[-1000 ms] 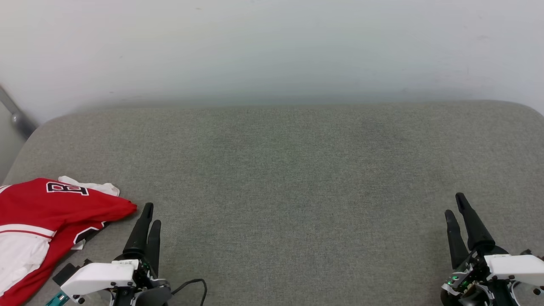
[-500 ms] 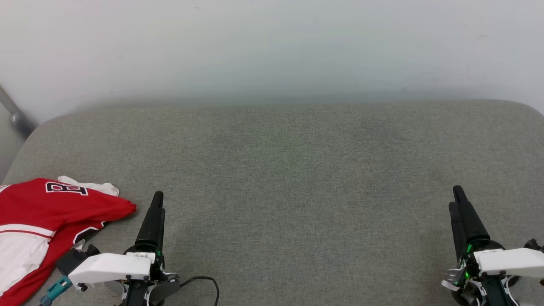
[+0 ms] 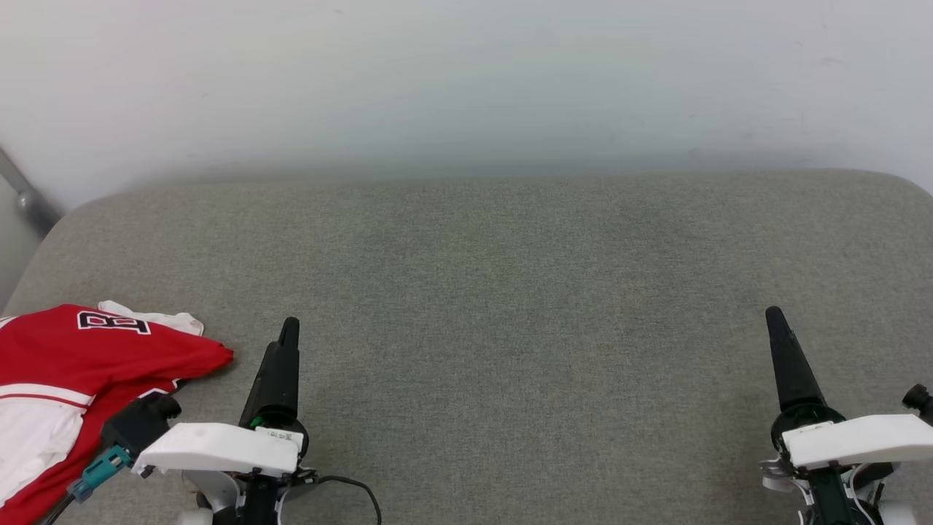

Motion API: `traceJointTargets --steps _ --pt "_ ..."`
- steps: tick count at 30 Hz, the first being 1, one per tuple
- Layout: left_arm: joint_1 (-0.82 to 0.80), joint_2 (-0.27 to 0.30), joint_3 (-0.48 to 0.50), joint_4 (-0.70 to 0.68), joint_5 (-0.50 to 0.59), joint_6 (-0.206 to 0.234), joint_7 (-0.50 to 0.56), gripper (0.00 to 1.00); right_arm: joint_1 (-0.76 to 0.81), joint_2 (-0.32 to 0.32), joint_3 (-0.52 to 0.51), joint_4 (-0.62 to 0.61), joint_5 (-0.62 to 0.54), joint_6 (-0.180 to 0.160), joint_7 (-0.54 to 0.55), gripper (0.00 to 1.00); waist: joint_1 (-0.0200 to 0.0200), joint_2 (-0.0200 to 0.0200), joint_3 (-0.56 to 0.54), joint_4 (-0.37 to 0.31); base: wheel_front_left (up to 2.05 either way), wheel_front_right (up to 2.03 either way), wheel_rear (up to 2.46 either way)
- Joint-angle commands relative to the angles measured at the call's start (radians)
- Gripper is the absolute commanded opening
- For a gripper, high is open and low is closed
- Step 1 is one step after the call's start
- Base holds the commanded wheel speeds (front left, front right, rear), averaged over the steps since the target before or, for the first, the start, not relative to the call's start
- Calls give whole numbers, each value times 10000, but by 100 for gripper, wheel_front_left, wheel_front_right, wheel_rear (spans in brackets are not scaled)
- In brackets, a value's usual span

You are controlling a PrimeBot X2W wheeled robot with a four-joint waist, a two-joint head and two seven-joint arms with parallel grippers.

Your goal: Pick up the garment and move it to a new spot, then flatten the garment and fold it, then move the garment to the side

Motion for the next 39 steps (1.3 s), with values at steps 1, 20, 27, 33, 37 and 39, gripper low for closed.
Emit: traceJointTargets --steps 1,20,27,33,37,39 --pt "-262 23 -51 -209 556 -4 -112 100 -142 -124 63 -179 -458 0 -109 100 0 -1 -2 5 0 0 0" --pt "-354 295 -650 -198 4569 524 -746 100 -285 -237 237 -553 -4535 0 -325 100 0 -1 72 14 0 0 0" --pt "-391 463 -955 -141 5512 864 -954 100 -277 -205 280 -716 -5603 0 -251 100 0 -1 78 14 0 0 0" --pt "-385 578 -1128 -115 6057 1076 -1092 100 -197 -173 324 -870 -6202 0 -150 100 0 -1 77 13 0 0 0" --pt "-404 669 -1252 -76 6483 1236 -1195 100 -110 -147 316 -961 -6688 0 -45 100 0 -1 87 19 0 0 0" --pt "-411 690 -1315 -32 6683 1320 -1250 100 -75 -129 314 -1003 -6909 0 12 100 0 -1 87 22 0 0 0"
